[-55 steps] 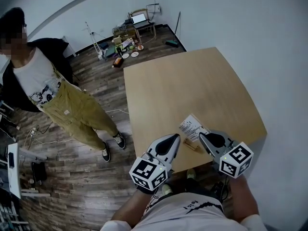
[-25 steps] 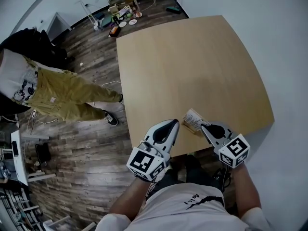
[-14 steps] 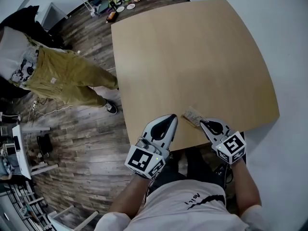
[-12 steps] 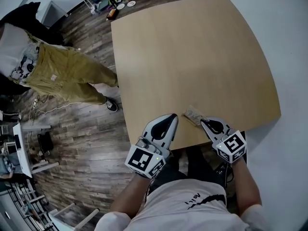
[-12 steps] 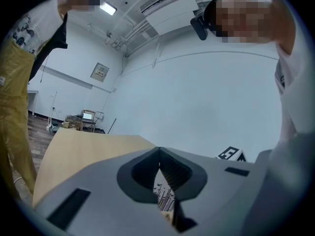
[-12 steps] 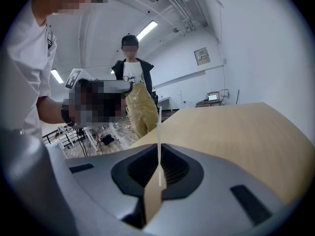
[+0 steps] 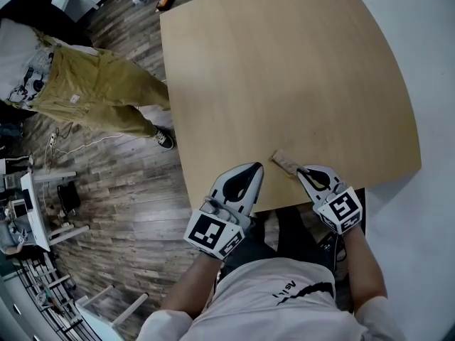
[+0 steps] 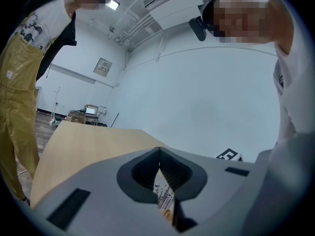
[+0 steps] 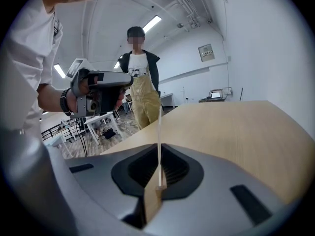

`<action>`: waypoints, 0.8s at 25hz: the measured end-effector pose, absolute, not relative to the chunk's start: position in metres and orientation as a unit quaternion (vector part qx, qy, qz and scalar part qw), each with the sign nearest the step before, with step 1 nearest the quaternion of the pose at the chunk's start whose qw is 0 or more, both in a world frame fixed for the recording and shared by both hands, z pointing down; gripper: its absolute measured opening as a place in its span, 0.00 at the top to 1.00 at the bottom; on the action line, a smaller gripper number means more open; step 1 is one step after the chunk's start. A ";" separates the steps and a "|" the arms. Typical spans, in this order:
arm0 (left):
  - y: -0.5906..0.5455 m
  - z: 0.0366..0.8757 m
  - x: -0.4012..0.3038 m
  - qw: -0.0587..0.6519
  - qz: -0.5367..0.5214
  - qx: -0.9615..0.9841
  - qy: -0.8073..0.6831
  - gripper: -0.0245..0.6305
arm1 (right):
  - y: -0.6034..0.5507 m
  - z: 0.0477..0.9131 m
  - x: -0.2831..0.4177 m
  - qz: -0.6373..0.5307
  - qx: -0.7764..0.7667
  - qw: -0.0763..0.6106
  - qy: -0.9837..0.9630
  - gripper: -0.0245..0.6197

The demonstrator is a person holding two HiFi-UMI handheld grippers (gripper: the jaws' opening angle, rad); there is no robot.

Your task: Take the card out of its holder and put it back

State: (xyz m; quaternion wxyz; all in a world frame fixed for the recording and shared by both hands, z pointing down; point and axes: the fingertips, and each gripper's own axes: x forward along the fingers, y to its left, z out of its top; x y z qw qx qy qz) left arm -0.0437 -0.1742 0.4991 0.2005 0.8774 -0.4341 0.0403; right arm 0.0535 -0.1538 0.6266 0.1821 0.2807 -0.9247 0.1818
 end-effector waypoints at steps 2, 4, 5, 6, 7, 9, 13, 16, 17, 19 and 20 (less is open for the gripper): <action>-0.172 0.500 -0.042 0.200 0.042 0.877 -0.434 0.94 | -0.153 0.628 0.054 0.182 0.279 0.180 -0.925 0.92; -0.172 0.501 -0.041 0.201 0.044 0.877 -0.434 0.94 | -0.152 0.630 0.053 0.183 0.276 0.180 -0.926 0.92; -0.171 0.502 -0.040 0.202 0.045 0.876 -0.435 0.94 | -0.151 0.631 0.053 0.183 0.275 0.180 -0.926 0.92; -0.169 0.501 -0.039 0.203 0.046 0.876 -0.436 0.94 | -0.150 0.632 0.053 0.183 0.274 0.181 -0.927 0.92; -0.168 0.501 -0.039 0.203 0.046 0.875 -0.436 0.94 | -0.149 0.632 0.053 0.183 0.274 0.181 -0.927 0.92; -0.166 0.500 -0.037 0.204 0.047 0.874 -0.438 0.94 | -0.148 0.633 0.054 0.184 0.275 0.180 -0.926 0.92; -0.169 0.502 -0.040 0.205 0.049 0.873 -0.440 0.94 | -0.152 0.635 0.053 0.185 0.280 0.179 -0.925 0.92; -0.170 0.501 -0.043 0.206 0.048 0.872 -0.441 0.94 | -0.151 0.638 0.049 0.188 0.278 0.182 -0.924 0.92; -0.171 0.502 -0.044 0.206 0.048 0.872 -0.441 0.94 | -0.151 0.640 0.049 0.188 0.277 0.184 -0.924 0.92; -0.170 0.503 -0.043 0.205 0.048 0.872 -0.442 0.94 | -0.150 0.644 0.048 0.185 0.275 0.191 -0.924 0.92; -0.169 0.503 -0.042 0.205 0.049 0.872 -0.442 0.94 | -0.149 0.647 0.048 0.185 0.275 0.195 -0.923 0.92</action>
